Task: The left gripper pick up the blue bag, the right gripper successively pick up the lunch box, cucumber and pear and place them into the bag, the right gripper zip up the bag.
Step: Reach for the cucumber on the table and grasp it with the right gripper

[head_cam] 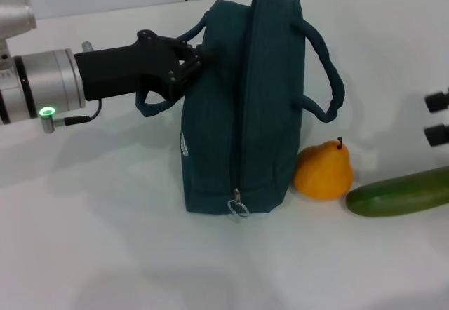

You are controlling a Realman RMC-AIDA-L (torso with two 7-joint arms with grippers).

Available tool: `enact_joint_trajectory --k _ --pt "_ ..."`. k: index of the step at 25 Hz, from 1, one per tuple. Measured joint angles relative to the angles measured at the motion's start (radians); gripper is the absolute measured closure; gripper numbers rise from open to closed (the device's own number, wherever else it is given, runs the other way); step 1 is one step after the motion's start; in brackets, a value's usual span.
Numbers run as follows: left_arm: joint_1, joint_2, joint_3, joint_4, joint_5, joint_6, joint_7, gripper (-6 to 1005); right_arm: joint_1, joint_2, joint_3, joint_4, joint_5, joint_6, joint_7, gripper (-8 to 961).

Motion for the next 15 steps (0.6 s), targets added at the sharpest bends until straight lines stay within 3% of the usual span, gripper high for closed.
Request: enact_joint_trajectory --k 7,13,15 --pt "0.009 0.003 0.0 0.021 -0.012 -0.006 0.005 900 0.01 -0.002 -0.016 0.006 -0.085 -0.036 -0.072 285" --pt "0.009 0.004 0.0 0.022 -0.015 -0.012 0.004 899 0.05 0.013 -0.086 -0.044 -0.153 -0.05 -0.002 279" --pt "0.01 0.005 0.0 0.022 -0.015 -0.012 0.004 898 0.063 0.013 -0.117 -0.06 -0.168 -0.044 0.01 83"
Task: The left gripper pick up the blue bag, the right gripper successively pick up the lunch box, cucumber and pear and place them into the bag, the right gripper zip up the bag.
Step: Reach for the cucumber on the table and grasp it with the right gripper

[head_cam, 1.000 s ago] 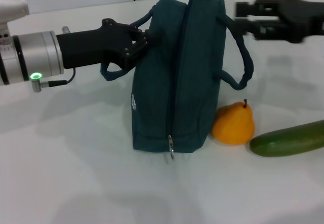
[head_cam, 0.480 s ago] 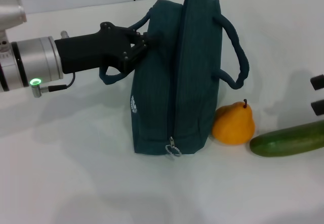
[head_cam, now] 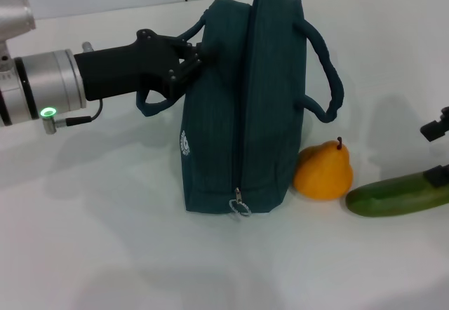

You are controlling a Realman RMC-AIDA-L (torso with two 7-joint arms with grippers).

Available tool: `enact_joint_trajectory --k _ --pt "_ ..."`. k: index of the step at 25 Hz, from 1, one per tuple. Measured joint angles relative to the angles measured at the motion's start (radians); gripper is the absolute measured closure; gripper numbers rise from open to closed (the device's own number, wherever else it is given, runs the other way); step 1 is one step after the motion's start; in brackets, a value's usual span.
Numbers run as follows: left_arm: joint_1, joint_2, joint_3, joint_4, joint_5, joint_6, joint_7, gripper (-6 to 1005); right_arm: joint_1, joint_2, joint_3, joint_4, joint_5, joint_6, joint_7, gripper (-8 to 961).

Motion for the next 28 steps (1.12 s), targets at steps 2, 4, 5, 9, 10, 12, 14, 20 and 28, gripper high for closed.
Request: enact_joint_trajectory --k 2,4,5,9,10,12,14,20,28 --pt "0.001 0.0 0.0 0.0 0.0 0.0 0.0 898 0.018 0.007 -0.026 -0.013 -0.039 0.003 0.008 82" --pt "0.001 0.0 0.0 0.0 -0.001 0.0 0.0 898 0.033 0.018 -0.054 -0.024 -0.086 0.007 0.012 80" --pt "0.001 0.0 0.0 0.0 -0.002 0.001 0.0 897 0.039 0.023 -0.069 -0.028 -0.111 0.009 0.014 80" --pt "0.003 -0.001 0.0 0.0 -0.007 0.005 -0.001 896 0.066 0.044 -0.123 -0.04 -0.203 0.037 0.025 78" --pt "0.004 -0.001 0.0 0.0 -0.007 0.006 -0.001 896 0.07 0.049 -0.136 -0.042 -0.22 0.05 0.026 78" --pt "0.004 -0.001 0.0 0.0 -0.008 0.007 -0.001 896 0.077 0.055 -0.178 -0.042 -0.254 0.084 0.032 78" --pt "0.004 -0.001 0.0 0.0 -0.008 0.008 -0.002 895 0.083 0.058 -0.224 -0.036 -0.277 0.115 0.043 78" --pt "0.001 0.0 0.0 0.0 -0.012 0.009 0.0 894 0.105 0.077 -0.303 -0.03 -0.288 0.152 0.056 78" --pt "0.001 0.0 0.0 -0.001 -0.015 0.006 0.001 892 0.137 0.104 -0.413 0.023 -0.378 0.189 0.067 79"
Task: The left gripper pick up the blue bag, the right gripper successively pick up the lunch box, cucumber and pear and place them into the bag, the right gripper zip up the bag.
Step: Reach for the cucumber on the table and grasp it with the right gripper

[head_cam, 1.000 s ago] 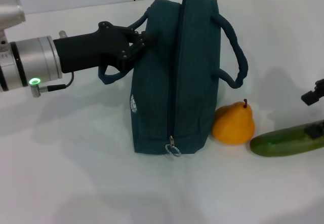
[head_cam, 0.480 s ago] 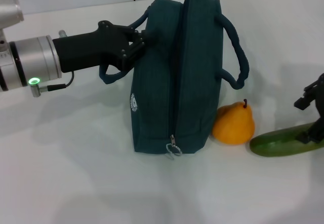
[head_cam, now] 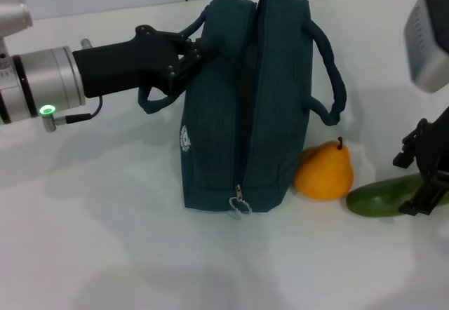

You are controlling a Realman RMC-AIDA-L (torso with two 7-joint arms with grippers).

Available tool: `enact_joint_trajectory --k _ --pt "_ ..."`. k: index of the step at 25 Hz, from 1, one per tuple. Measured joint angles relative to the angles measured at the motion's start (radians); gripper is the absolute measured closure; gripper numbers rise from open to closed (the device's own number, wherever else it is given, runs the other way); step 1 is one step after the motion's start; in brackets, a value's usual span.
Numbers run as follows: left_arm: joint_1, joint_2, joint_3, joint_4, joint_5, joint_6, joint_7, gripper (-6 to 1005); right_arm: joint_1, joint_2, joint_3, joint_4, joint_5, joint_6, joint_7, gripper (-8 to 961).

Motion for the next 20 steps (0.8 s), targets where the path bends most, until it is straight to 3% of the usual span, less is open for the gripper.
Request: enact_joint_trajectory --k 6,20 --pt "0.006 0.0 0.0 0.001 0.0 0.002 0.003 891 0.019 0.005 -0.099 0.03 -0.062 0.057 0.043 79" --pt "0.028 -0.001 0.0 0.001 -0.025 0.002 0.016 888 0.039 0.009 -0.213 0.079 -0.087 0.099 0.064 79"
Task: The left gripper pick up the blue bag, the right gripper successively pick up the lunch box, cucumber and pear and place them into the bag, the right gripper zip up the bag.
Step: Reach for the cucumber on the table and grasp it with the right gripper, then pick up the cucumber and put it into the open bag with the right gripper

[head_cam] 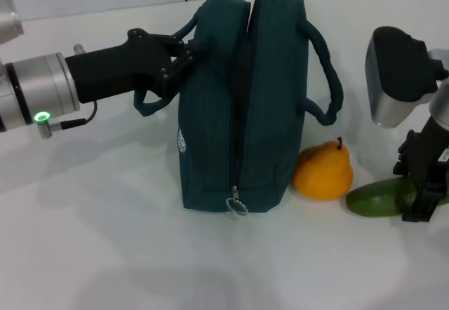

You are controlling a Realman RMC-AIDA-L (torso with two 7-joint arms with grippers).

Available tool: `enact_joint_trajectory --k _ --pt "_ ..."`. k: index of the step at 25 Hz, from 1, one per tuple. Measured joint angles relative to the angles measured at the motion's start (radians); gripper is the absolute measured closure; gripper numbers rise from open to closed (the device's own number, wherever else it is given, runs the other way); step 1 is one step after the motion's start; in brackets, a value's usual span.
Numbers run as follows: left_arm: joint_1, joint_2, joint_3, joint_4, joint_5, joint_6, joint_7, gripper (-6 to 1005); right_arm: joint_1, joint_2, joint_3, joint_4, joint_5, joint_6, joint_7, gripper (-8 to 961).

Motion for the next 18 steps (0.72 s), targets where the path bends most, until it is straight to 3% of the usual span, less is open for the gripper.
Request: enact_joint_trajectory --k 9,18 --pt "0.013 0.001 0.0 -0.004 -0.014 0.001 0.001 886 0.003 0.005 -0.093 -0.004 0.001 -0.006 0.049 83" --pt "0.025 0.001 0.0 -0.002 -0.023 0.001 0.0 884 0.002 0.009 -0.125 -0.028 0.011 -0.022 0.074 319"
